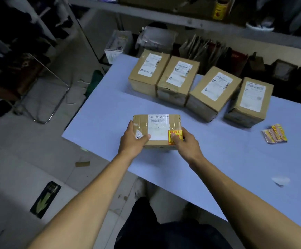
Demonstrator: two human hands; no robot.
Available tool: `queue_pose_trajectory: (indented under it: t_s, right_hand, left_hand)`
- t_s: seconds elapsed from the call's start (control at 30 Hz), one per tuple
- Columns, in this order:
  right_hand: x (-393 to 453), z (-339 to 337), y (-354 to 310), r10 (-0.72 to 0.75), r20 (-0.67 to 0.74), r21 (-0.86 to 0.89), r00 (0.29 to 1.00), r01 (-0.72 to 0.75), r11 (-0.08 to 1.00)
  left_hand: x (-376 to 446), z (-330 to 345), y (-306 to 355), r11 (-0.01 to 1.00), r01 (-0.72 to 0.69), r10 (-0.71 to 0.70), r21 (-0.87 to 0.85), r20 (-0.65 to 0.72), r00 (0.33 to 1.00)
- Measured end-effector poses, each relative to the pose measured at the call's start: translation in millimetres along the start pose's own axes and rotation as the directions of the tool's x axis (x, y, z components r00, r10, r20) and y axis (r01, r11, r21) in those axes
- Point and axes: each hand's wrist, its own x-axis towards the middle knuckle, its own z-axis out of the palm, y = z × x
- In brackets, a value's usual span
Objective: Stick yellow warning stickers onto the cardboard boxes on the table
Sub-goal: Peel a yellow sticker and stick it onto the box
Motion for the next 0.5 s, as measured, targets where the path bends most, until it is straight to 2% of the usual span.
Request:
queue_pose_trajectory:
  t_s: [0.3, 0.5]
  right_hand:
    - [84.8, 111.9, -78.2, 0.031, 0.012, 0.003, 0.999, -0.031, 1.0]
    - [135.9, 161.2, -117.0, 0.047, 0.017, 0.006, 0.999, -0.048, 0.999]
  left_hand:
    - [112.5, -110.8, -16.9, 1.0, 0.003, -0.003, -0.003, 0.015, 1.0]
    - [183.0, -161.0, -25.1, 0.999, 0.039, -0.039, -0.003, 0.041, 0.998]
